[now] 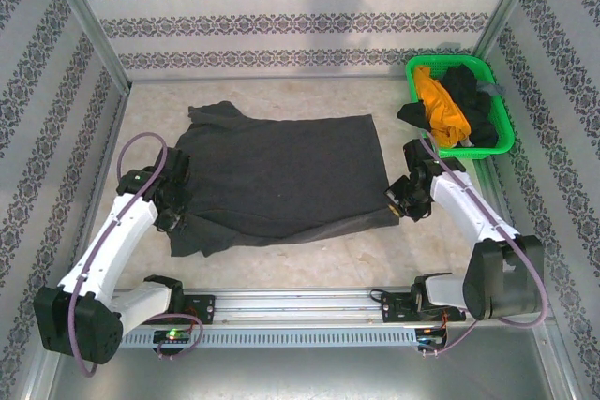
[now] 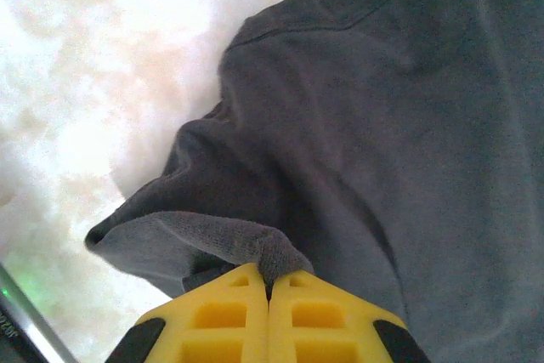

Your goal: Fold and stack the t-shirts

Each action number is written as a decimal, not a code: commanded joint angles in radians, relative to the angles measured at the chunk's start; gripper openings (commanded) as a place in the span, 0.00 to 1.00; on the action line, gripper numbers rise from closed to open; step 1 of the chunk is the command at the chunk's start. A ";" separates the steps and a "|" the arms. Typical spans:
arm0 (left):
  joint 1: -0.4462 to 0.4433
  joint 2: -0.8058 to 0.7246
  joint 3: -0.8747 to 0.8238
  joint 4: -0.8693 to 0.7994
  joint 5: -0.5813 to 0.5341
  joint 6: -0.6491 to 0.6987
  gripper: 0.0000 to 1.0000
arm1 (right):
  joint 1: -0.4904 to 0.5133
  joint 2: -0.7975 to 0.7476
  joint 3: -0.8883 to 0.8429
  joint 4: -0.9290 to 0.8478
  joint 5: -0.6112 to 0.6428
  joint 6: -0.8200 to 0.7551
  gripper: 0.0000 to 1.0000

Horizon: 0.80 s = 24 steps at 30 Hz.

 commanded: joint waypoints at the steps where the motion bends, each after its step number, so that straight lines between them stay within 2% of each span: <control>1: 0.018 -0.029 0.002 -0.005 -0.019 0.046 0.00 | -0.011 -0.008 0.019 0.009 0.023 -0.012 0.00; 5: 0.057 -0.036 -0.067 0.044 0.012 0.051 0.00 | 0.003 0.068 0.025 0.102 -0.037 -0.054 0.00; 9: 0.113 0.057 -0.108 0.222 0.046 0.088 0.00 | 0.071 0.201 0.071 0.212 -0.027 -0.118 0.00; 16: 0.196 0.398 -0.021 0.387 0.103 0.108 0.00 | 0.098 0.448 0.195 0.224 -0.016 -0.100 0.00; 24: 0.251 0.668 0.058 0.499 0.197 0.090 0.00 | 0.085 0.664 0.394 0.141 -0.035 -0.050 0.00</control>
